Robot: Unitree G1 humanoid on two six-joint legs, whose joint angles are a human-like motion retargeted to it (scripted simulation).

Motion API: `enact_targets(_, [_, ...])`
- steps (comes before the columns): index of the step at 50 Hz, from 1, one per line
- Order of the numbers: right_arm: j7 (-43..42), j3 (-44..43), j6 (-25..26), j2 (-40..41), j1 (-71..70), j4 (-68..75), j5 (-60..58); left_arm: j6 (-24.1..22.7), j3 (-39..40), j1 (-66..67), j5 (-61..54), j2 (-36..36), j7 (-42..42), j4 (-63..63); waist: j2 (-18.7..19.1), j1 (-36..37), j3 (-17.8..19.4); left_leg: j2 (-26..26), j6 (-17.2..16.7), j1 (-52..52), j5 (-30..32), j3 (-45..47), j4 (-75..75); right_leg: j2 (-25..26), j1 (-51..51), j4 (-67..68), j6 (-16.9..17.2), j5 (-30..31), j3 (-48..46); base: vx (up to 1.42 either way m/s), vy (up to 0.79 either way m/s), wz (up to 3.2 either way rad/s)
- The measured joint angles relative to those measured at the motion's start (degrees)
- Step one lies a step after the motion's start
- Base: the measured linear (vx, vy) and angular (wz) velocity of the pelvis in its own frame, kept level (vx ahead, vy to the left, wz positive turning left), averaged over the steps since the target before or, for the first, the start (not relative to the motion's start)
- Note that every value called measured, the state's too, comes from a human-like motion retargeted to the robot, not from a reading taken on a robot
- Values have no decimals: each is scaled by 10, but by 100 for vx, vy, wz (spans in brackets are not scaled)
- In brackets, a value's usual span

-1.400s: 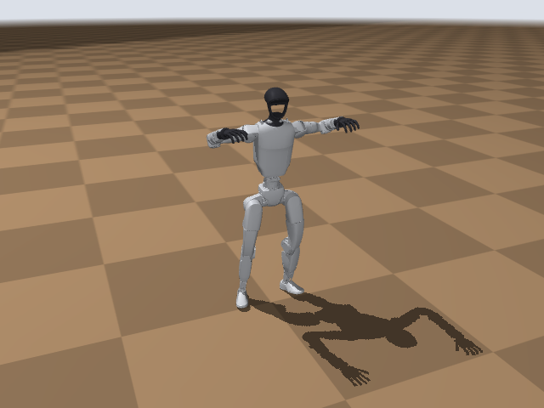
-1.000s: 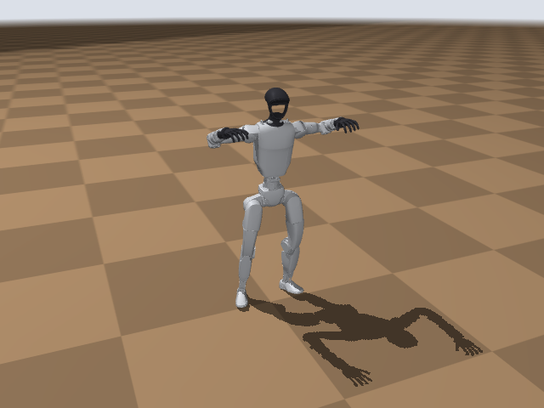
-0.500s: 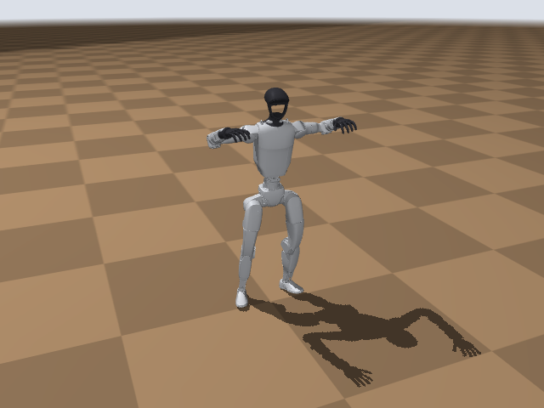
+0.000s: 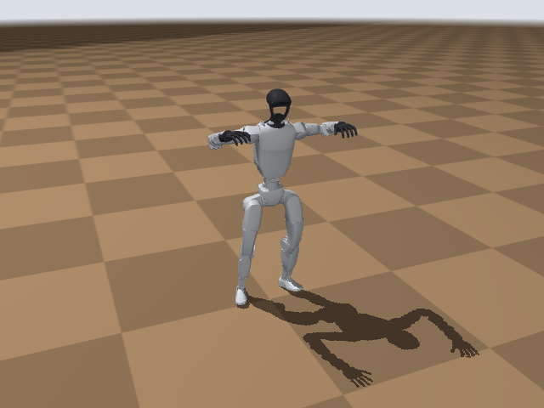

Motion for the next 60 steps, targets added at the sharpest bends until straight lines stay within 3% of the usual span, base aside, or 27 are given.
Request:
enact_targets(7, [-87, 29, -42, 17, -27, -7, -5, -30, -32, -29, -6, -24, 81, -11, -15, 16, 5, -1, -2, -6, -14, 13, 11, -2, 1, -16, 5, -9, 7, 12, -1, -14])
enact_targets(10, [-148, 67, -52, 39, -67, -20, 34, -40, -70, -61, -82, -56, 126, -30, -24, 28, 12, -1, -1, -11, -21, 20, 21, -5, -4, -15, 5, -15, 13, 14, 1, -22])
enact_targets(14, [-246, 155, -62, 79, -161, -67, 108, -54, -171, -122, -237, -105, 177, -74, -36, 57, 30, -1, 8, -18, -33, 35, 46, -12, -14, -5, 7, -23, 26, 17, 3, -32])
enact_targets(18, [-295, 240, -71, 125, -250, -124, 142, -47, -282, -167, -261, -129, 196, -120, -48, 89, 50, 1, 30, -36, -48, 50, 105, -26, -21, 15, 14, -34, 37, 24, 7, -20])
enact_targets(22, [-330, 353, -88, 190, -323, -156, 178, -48, -457, -244, -295, -190, 196, -115, -47, 96, 75, 10, 59, -55, -66, 49, 183, -40, -25, 61, 9, -36, 33, 29, 14, 9])
enact_targets(25, [-338, 427, -100, 234, -342, -154, 182, -49, -579, -302, -282, -283, 210, -48, -23, 86, 107, 29, 68, -44, -78, 41, 220, -48, -57, 190, -20, -30, 37, 33, 21, 2])
enact_targets(27, [-338, 450, -98, 252, -334, -143, 163, -52, -624, -346, -256, -349, 237, 0, -9, 69, 136, 44, 70, -32, -89, 35, 247, -58, -120, 355, -45, -12, 58, 35, 21, 2])
enact_targets(30, [-329, 453, -95, 260, -292, -133, 145, -57, -637, -431, -222, -409, 268, 12, 1, 25, 175, 61, 64, -17, -108, 24, 292, -70, -217, 564, -65, -11, 87, 40, 15, 35])
enact_targets(33, [-289, 416, -101, 247, -226, -139, 140, -64, -613, -557, -181, -411, 273, -23, 23, -36, 193, 75, 39, 1, -112, 10, 295, -90, -299, 649, -77, -66, 68, 52, 10, 57])
enact_targets(37, [-215, 343, -98, 214, -133, -160, 165, -68, -584, -724, -145, -381, 317, -72, 62, -117, 179, 82, 6, 51, -43, -7, 195, -89, -389, 590, -76, -61, 26, 73, -3, 31])
enact_targets(40, [-163, 309, -93, 189, -65, -180, 184, -75, -585, -790, -150, -377, 348, -97, 99, -179, 149, 92, -6, 85, 96, -31, 106, -56, -381, 397, -68, -30, -27, 98, -20, 44])
enact_targets(43, [-132, 324, -89, 184, 3, -192, 202, -84, -584, -769, -161, -392, 341, -116, 105, -233, 127, 89, -16, 115, 231, -83, 79, -9, -290, 143, -41, 0, -29, 115, -35, 78])
enact_targets(45, [-131, 361, -93, 162, 13, -175, 165, -119, -576, -753, -305, -398, 300, -122, 86, -232, 130, 54, 0, 118, 254, -151, 143, 8, -219, 39, -7, 29, 2, 115, -43, 20])
enact_targets(48, [-113, 413, -91, 185, -32, -153, 145, -97, -560, -650, -291, -419, 228, -106, 57, -192, 142, 3, 40, 32, 159, -201, 443, 6, -162, 63, -47, 0, 43, 103, -36, -40])
enact_targets(50, [-141, 458, -89, 202, -110, -110, 122, -79, -543, -556, -242, -435, 226, -78, 57, -155, 172, 19, 87, -61, 69, -176, 696, 5, -151, 136, -77, -68, 57, 93, -26, -54])
enact_targets(53, [-227, 519, -71, 229, -258, -26, 106, -67, -540, -373, -266, -483, 272, -9, 41, -84, 199, 13, 118, -197, -42, -130, 1012, -21, -156, 285, -89, -162, 83, 98, -18, -66])
enact_targets(55, [-274, 535, -76, 244, -361, -8, 140, -67, -532, -260, -303, -491, 276, 24, 15, -21, 199, -17, 124, -320, -75, -84, 1150, -43, -140, 287, -85, -194, 103, 100, -15, -80])
enact_targets(58, [-303, 522, -78, 209, -474, -43, 130, -73, -494, -82, -369, -455, 252, 11, -28, 102, 180, 9, 131, -481, -97, -17, 1201, -57, -102, 240, -74, -171, 137, 115, -8, -121])
enact_targets(60, [-322, 518, -78, 182, -513, -72, 120, -70, -451, 31, -399, -432, 224, -6, -53, 179, 156, 40, 131, -547, -103, 2, 1150, -62, -55, 175, -62, -99, 157, 132, 8, -140])
